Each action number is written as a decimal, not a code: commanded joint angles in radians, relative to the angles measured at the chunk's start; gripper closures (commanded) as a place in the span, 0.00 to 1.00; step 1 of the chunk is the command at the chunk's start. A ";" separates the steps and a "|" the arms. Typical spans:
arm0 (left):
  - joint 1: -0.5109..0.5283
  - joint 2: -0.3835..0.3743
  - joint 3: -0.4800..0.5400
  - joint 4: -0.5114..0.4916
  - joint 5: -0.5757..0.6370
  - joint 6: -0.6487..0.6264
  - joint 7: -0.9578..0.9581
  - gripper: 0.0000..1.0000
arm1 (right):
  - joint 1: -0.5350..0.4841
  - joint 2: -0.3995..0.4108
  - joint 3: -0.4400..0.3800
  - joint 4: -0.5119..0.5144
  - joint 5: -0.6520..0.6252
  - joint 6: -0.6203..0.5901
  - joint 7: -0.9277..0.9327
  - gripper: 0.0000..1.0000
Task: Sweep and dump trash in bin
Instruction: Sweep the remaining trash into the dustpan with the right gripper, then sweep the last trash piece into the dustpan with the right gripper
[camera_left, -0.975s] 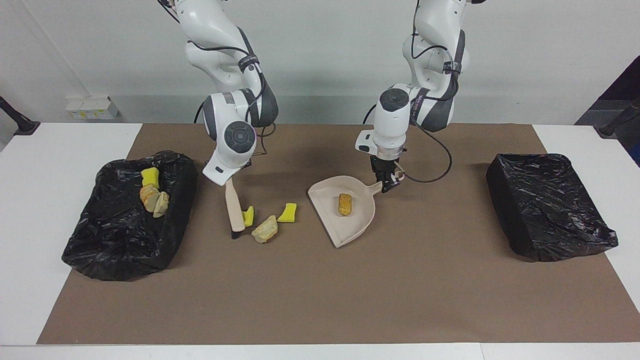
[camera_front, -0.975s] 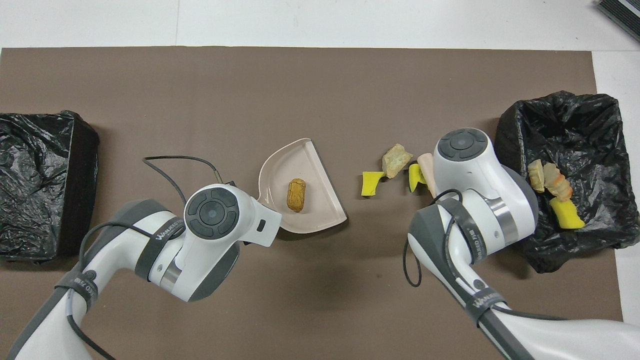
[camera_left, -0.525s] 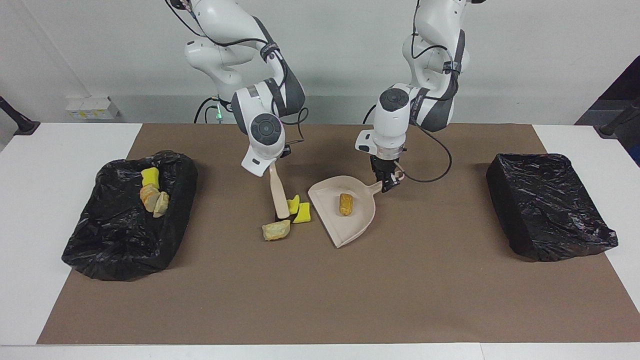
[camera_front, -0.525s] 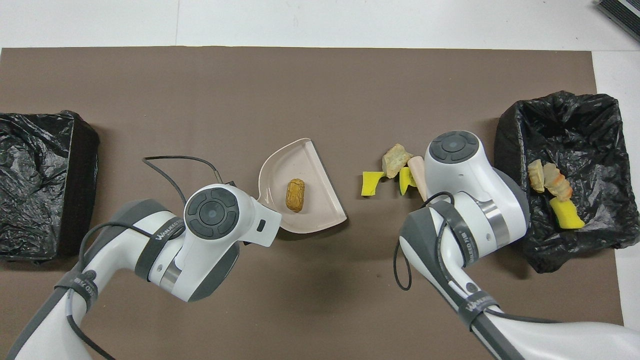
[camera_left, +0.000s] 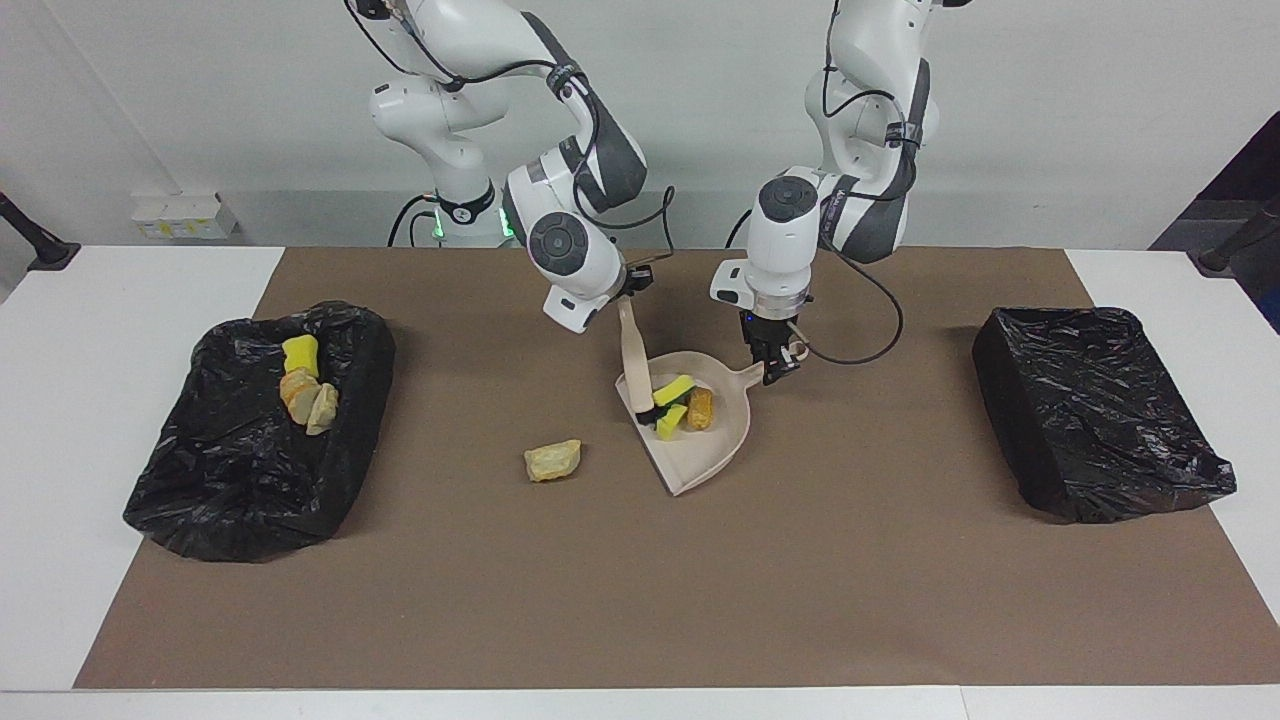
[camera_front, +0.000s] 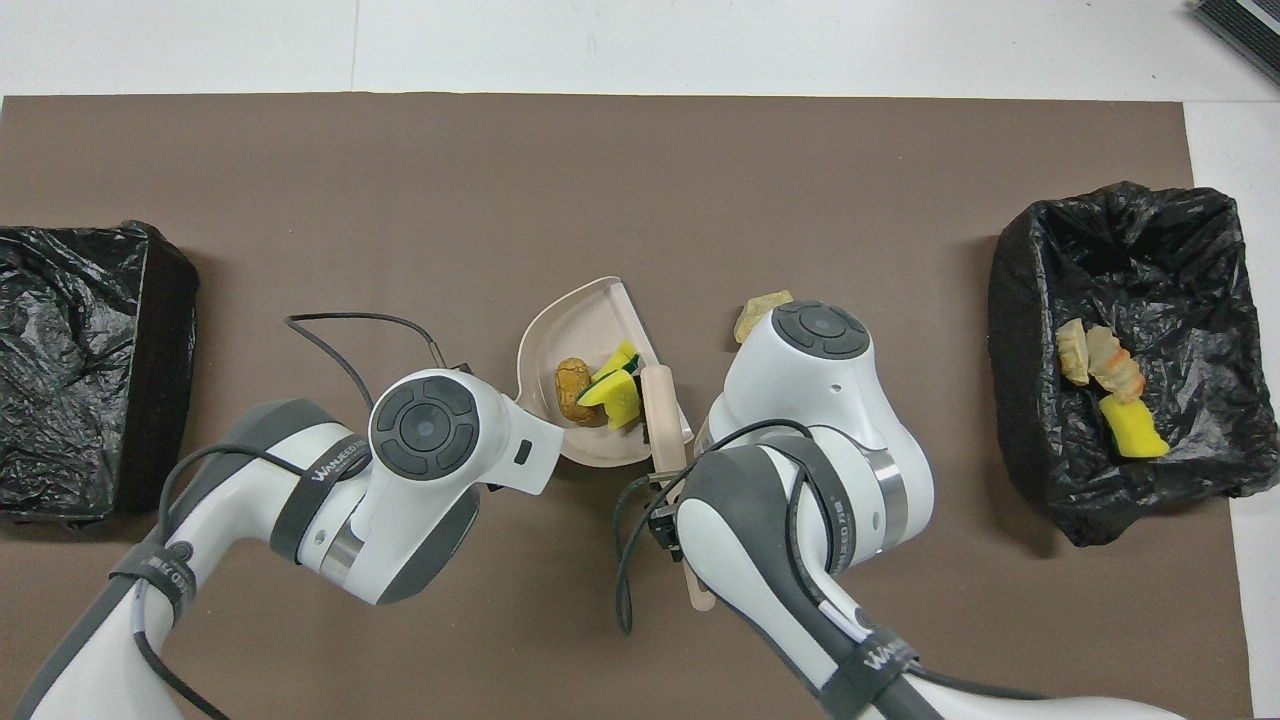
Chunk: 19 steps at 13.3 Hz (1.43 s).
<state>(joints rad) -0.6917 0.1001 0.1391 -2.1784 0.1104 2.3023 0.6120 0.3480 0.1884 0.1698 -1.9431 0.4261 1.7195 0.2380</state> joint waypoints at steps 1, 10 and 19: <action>-0.011 -0.030 0.002 -0.037 0.017 0.014 -0.018 1.00 | -0.036 -0.035 -0.012 0.070 0.007 -0.128 0.021 1.00; -0.008 -0.030 0.002 -0.035 0.017 0.020 -0.014 1.00 | -0.101 0.118 -0.012 0.200 -0.689 -0.107 -0.052 1.00; -0.006 -0.028 0.000 -0.035 0.017 0.023 -0.014 1.00 | -0.032 0.108 0.004 0.159 -0.192 -0.097 -0.106 1.00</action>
<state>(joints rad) -0.6917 0.1000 0.1388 -2.1786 0.1104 2.3036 0.6120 0.2960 0.3077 0.1655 -1.7860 0.1200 1.6414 0.1645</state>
